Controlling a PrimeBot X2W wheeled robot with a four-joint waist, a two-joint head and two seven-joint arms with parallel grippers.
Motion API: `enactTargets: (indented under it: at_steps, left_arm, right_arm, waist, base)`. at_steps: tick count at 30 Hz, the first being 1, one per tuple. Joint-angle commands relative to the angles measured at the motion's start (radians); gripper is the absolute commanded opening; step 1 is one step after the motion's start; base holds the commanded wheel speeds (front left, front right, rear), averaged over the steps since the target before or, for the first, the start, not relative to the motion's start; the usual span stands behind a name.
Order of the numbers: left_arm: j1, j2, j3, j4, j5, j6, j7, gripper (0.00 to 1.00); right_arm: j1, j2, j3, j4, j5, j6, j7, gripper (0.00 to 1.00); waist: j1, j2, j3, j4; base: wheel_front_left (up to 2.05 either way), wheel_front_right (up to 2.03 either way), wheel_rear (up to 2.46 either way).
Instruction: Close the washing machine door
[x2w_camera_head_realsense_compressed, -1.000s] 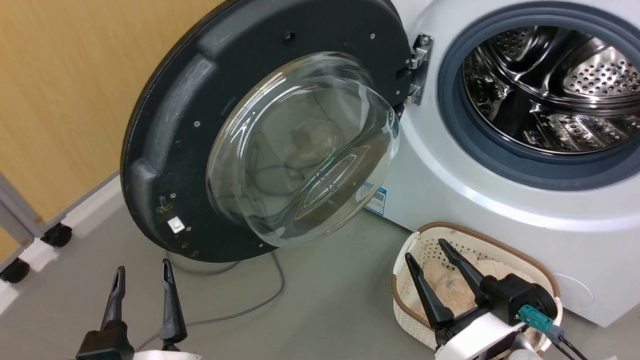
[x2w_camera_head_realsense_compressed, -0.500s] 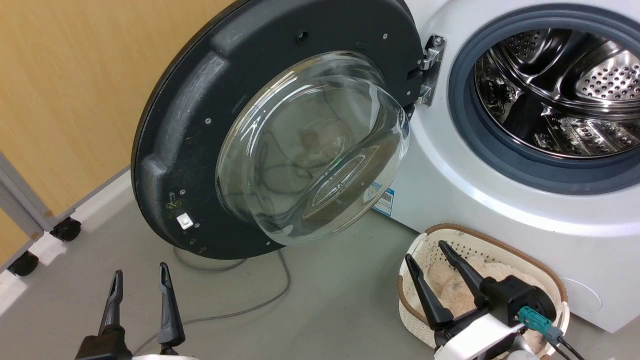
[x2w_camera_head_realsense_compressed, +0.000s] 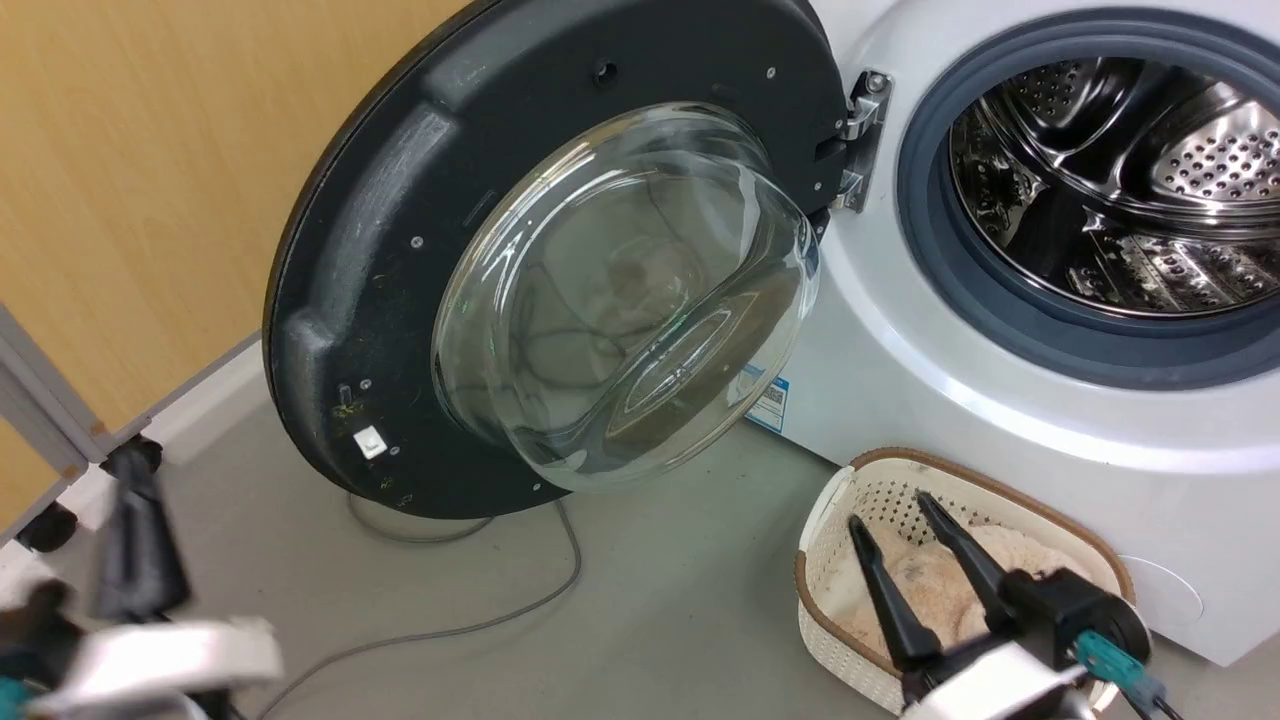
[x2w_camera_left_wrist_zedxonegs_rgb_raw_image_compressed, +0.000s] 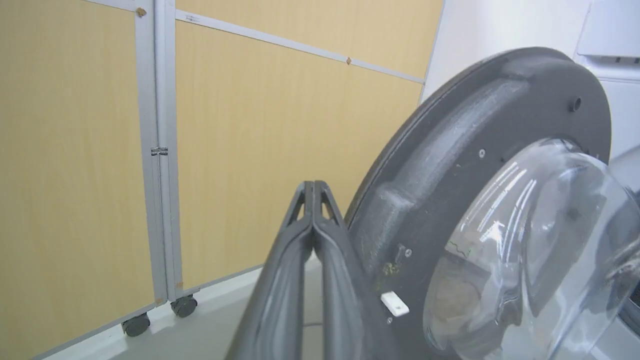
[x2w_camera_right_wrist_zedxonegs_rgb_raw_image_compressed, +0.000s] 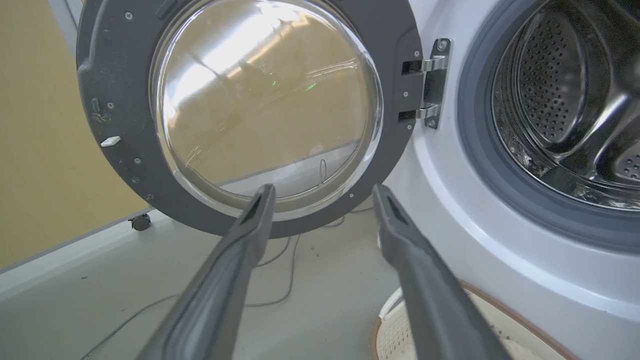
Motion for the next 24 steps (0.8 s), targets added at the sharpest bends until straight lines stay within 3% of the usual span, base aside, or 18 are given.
enactTargets:
  at_steps: [1, 6, 11, 16, 20, 24]
  left_arm:
    - [-0.049, 0.018, 0.030, 0.034, -0.048, -0.023, -0.005, 0.00]
    - [-0.221, 0.073, 0.123, 0.180, -0.247, -0.083, 0.080, 0.00]
    - [-0.397, 0.118, 0.207, 0.356, -0.469, -0.105, 0.251, 0.00]
    - [-0.557, 0.115, 0.339, 0.525, -0.778, -0.077, 0.483, 0.00]
    - [-0.619, 0.156, 0.379, 0.614, -0.878, -0.045, 0.612, 0.00]
    - [-0.641, 0.182, 0.368, 0.671, -0.932, -0.055, 0.738, 0.00]
  right_arm:
    - [0.024, 0.004, -0.013, -0.011, -0.007, 0.001, -0.004, 1.00]
    - [0.065, 0.009, -0.052, -0.041, -0.026, 0.001, -0.004, 1.00]
    - [0.079, 0.013, -0.074, -0.078, -0.047, 0.001, 0.008, 1.00]
    - [0.070, 0.016, -0.075, -0.110, -0.059, 0.001, 0.027, 1.00]
    - [0.065, 0.016, -0.081, -0.128, -0.065, 0.001, 0.037, 1.00]
    - [0.063, 0.014, -0.087, -0.136, -0.069, 0.001, 0.042, 1.00]
  waist:
    - [0.0000, 0.0000, 0.001, -0.002]
    - [0.0000, 0.0000, 0.011, -0.009]
    - [0.0000, 0.0000, 0.041, -0.037]
    - [0.0000, 0.0000, 0.077, -0.078]
    - [0.0000, 0.0000, 0.100, -0.105]
    - [0.0000, 0.0000, 0.112, -0.121]
  base:
    - [0.00, 0.00, 0.00]
    - [0.00, 0.00, 0.00]
    - [0.00, 0.00, 0.00]
    - [0.00, 0.00, 0.00]
    - [0.00, 0.00, 0.00]
    - [0.00, 0.00, 0.00]
